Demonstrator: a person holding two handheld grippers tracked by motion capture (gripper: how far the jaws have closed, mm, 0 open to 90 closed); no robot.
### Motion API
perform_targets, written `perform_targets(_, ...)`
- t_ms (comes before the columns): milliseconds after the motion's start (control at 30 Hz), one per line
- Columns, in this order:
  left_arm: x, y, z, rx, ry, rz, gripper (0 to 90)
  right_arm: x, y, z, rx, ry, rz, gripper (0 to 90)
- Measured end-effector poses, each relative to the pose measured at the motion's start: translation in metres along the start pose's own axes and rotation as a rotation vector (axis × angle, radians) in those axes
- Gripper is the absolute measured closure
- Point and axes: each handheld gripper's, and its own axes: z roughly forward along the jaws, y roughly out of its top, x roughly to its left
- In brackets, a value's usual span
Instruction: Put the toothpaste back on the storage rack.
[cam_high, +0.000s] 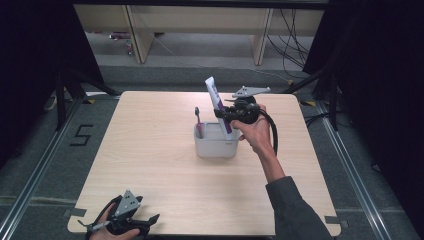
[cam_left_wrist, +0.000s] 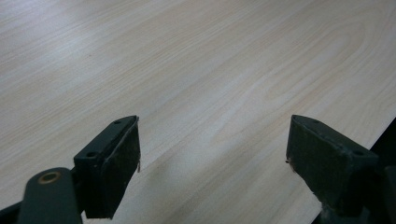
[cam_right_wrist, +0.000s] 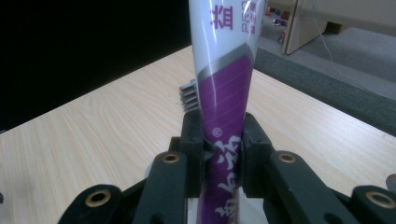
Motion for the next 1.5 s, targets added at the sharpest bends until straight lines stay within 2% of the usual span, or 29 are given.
perform_targets(33, 0.0, 0.0, 0.0, -0.004, 0.006, -0.005, 17.3, 0.001, 0.001, 0.0, 0.011, -0.008, 0.024, 75.5)
perform_targets(67, 0.0, 0.0, 0.0, 0.0, -0.001, -0.001, 17.3, 0.0, 0.001, 0.001, 0.001, -0.019, 0.004, 75.5)
perform_targets(200, 0.0, 0.0, 0.0, -0.004, -0.003, 0.0, 17.3, -0.003, 0.004, 0.006, -0.007, -0.012, 0.012, 75.5)
perform_targets(300, 0.0, 0.0, 0.0, -0.002, -0.002, 0.003, 17.3, -0.004, 0.005, 0.009, -0.015, -0.027, 0.025, 75.5)
perform_targets(433, -0.001, 0.0, 0.001, -0.006, 0.001, -0.003, 17.3, -0.008, 0.005, 0.012, -0.018, -0.043, 0.01, 75.5)
perform_targets(633, -0.001, 0.0, 0.0, -0.006, 0.0, -0.003, 17.3, -0.01, 0.002, 0.018, -0.012, -0.051, 0.023, 75.5)
perform_targets(667, -0.001, 0.0, 0.0, -0.006, 0.0, -0.003, 17.3, -0.011, 0.002, 0.019, -0.016, -0.057, 0.01, 75.5)
perform_targets(700, -0.001, 0.0, 0.0, -0.006, 0.0, -0.004, 17.3, -0.009, 0.002, 0.02, -0.016, -0.05, 0.029, 75.5)
perform_targets(833, -0.001, 0.0, 0.0, -0.009, -0.008, 0.0, 17.3, -0.01, 0.0, 0.023, -0.013, -0.056, 0.018, 75.4)
perform_targets(867, -0.001, 0.0, 0.0, -0.009, -0.008, 0.0, 17.3, -0.008, 0.0, 0.024, -0.008, -0.057, 0.041, 75.4)
perform_targets(900, 0.0, 0.0, 0.0, -0.011, -0.008, -0.001, 17.3, -0.009, -0.001, 0.026, -0.008, -0.054, 0.026, 75.4)
perform_targets(933, 0.0, 0.0, 0.0, -0.012, -0.007, -0.002, 17.3, -0.008, -0.002, 0.027, -0.012, -0.049, 0.042, 75.4)
perform_targets(967, -0.001, 0.0, 0.0, -0.013, -0.007, -0.012, 17.3, -0.009, -0.002, 0.028, -0.012, -0.057, 0.02, 75.4)
perform_targets(1000, -0.001, 0.0, 0.0, -0.013, -0.007, -0.012, 17.3, -0.009, -0.003, 0.029, -0.013, -0.058, 0.02, 75.4)
perform_targets(1067, -0.001, -0.001, 0.001, -0.022, -0.008, -0.013, 17.3, -0.009, -0.005, 0.029, -0.017, -0.064, 0.024, 75.4)
perform_targets(1133, -0.002, 0.0, 0.0, -0.015, -0.009, -0.013, 17.3, -0.009, -0.009, 0.034, -0.015, -0.054, 0.049, 75.4)
perform_targets(1167, -0.002, 0.0, 0.0, -0.014, -0.008, -0.012, 17.3, -0.01, -0.011, 0.034, -0.009, -0.063, 0.034, 75.4)
perform_targets(1200, -0.001, 0.0, 0.0, -0.014, -0.008, -0.012, 17.3, -0.01, -0.012, 0.035, -0.005, -0.058, 0.043, 75.4)
perform_targets(1233, -0.001, 0.0, 0.001, -0.018, -0.009, -0.013, 17.3, -0.011, -0.013, 0.035, -0.004, -0.066, 0.024, 75.4)
perform_targets(1267, -0.002, -0.001, 0.001, -0.022, -0.008, -0.014, 17.3, -0.009, -0.014, 0.037, -0.008, -0.057, 0.051, 75.4)
perform_targets(1333, -0.002, 0.0, 0.001, -0.016, -0.008, -0.013, 17.3, -0.011, -0.016, 0.038, -0.001, -0.061, 0.025, 75.3)
perform_targets(1367, -0.002, 0.0, 0.001, -0.017, -0.004, -0.014, 17.3, -0.01, -0.017, 0.039, -0.003, -0.049, 0.044, 75.3)
perform_targets(1433, -0.002, 0.0, 0.001, -0.016, -0.004, -0.012, 17.3, -0.01, -0.02, 0.041, -0.004, -0.059, 0.039, 75.3)
perform_targets(1467, -0.002, 0.0, 0.001, -0.016, -0.004, -0.013, 17.3, -0.009, -0.021, 0.041, 0.005, -0.059, 0.053, 75.2)
perform_targets(1500, -0.002, -0.001, 0.001, -0.018, -0.007, -0.014, 17.3, -0.01, -0.023, 0.043, 0.0, -0.047, 0.044, 75.2)
